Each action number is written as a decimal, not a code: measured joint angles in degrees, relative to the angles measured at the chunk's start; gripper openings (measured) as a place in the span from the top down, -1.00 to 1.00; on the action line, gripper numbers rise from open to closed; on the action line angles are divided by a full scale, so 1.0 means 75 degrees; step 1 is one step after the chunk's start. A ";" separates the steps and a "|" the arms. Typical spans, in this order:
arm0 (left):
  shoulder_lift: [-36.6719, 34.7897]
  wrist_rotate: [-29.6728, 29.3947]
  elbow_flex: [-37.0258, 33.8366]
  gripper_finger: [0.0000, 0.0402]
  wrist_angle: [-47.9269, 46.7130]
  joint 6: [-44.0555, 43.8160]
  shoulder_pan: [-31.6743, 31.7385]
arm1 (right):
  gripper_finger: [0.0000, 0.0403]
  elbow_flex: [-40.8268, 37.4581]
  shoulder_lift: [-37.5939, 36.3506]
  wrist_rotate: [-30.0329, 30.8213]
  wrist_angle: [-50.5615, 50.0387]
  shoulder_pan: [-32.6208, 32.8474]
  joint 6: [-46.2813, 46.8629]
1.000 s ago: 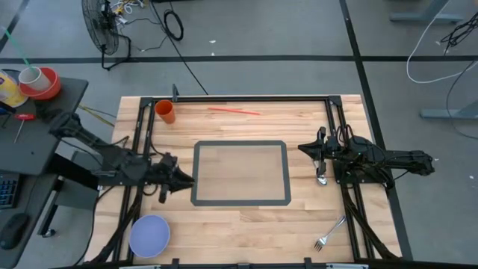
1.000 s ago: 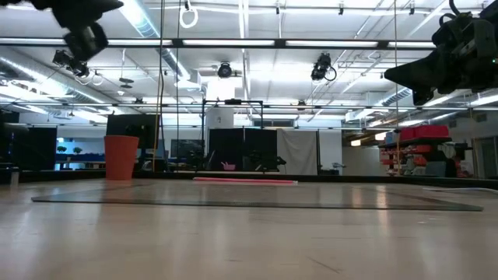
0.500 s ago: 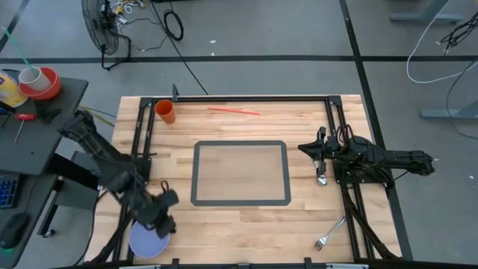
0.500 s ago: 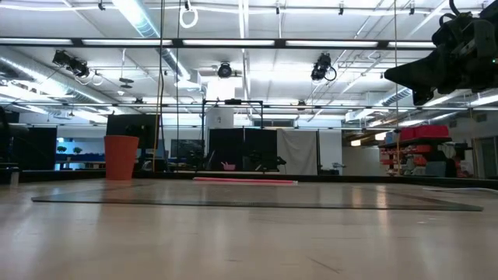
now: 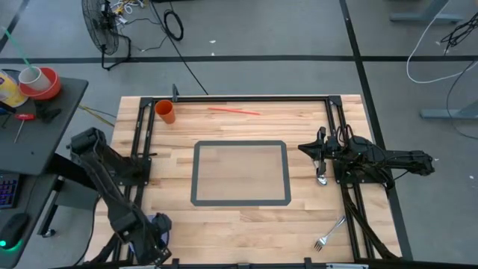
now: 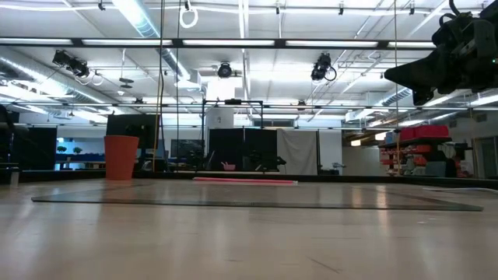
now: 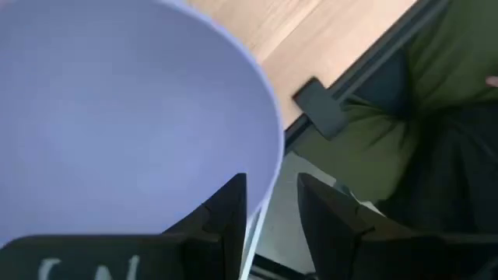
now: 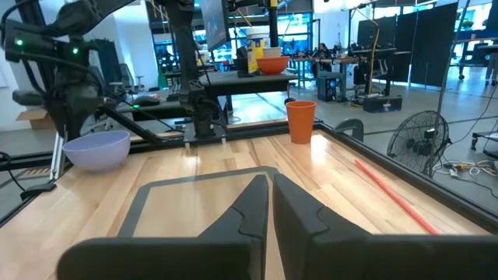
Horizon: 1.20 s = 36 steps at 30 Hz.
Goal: Pick & Place Utensil
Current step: Put the violet bowl on the middle of the brown mat
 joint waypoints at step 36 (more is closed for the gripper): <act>0.1221 0.0777 0.0000 0.42 0.0420 0.1778 0.0801 | 0.87 0.0000 0.0000 -0.0003 0.0000 0.0000 0.0000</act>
